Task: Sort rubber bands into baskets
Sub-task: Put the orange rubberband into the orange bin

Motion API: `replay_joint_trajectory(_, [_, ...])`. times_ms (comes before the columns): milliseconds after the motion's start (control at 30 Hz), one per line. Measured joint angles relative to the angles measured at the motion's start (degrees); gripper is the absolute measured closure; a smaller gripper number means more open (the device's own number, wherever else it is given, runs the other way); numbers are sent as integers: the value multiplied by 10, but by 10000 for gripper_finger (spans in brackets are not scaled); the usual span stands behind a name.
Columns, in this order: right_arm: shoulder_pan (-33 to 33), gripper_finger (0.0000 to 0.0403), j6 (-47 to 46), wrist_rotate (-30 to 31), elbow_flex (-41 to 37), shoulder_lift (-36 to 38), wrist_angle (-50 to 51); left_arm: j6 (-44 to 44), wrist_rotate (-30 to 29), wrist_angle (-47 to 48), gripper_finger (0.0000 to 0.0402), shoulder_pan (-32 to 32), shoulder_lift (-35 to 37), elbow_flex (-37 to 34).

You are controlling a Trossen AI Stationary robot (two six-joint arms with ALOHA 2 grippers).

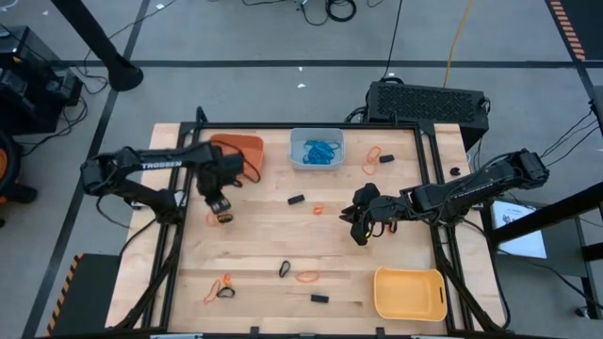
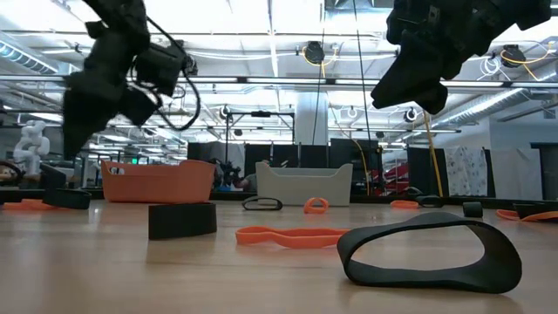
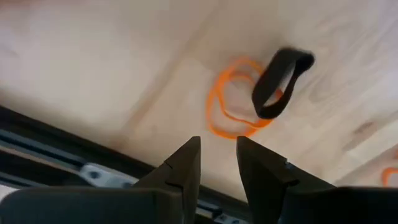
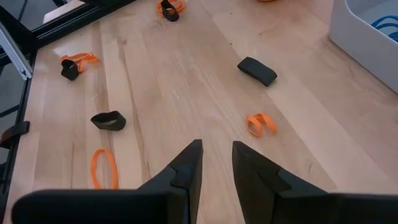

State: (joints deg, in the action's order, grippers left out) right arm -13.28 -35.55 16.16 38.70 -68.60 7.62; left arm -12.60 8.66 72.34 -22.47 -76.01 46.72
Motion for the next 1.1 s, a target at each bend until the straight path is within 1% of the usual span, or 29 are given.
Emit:
replay_joint_trajectory(200, [0,323,0,0,0,0,0,-87,-8,-67,290,53,0,-60])
replay_joint_trajectory(267, [0,323,0,0,0,0,0,-102,-13,-87,290,65,0,-75])
replay_joint_trajectory(400, [0,323,0,0,0,0,0,-111,-14,-117,290,80,0,-94])
replay_joint_trajectory(633, [0,323,0,0,0,0,0,-129,-14,-127,290,91,0,-109])
replay_joint_trajectory(833, [0,323,0,0,0,0,-1,-145,-5,-186,290,105,0,-137])
replay_joint_trajectory(1033, [0,323,0,0,0,0,-1,-156,-1,-190,290,106,1,-152])
replay_joint_trajectory(1100, [0,323,-1,2,0,0,-1,-153,-1,-190,296,106,1,-153])
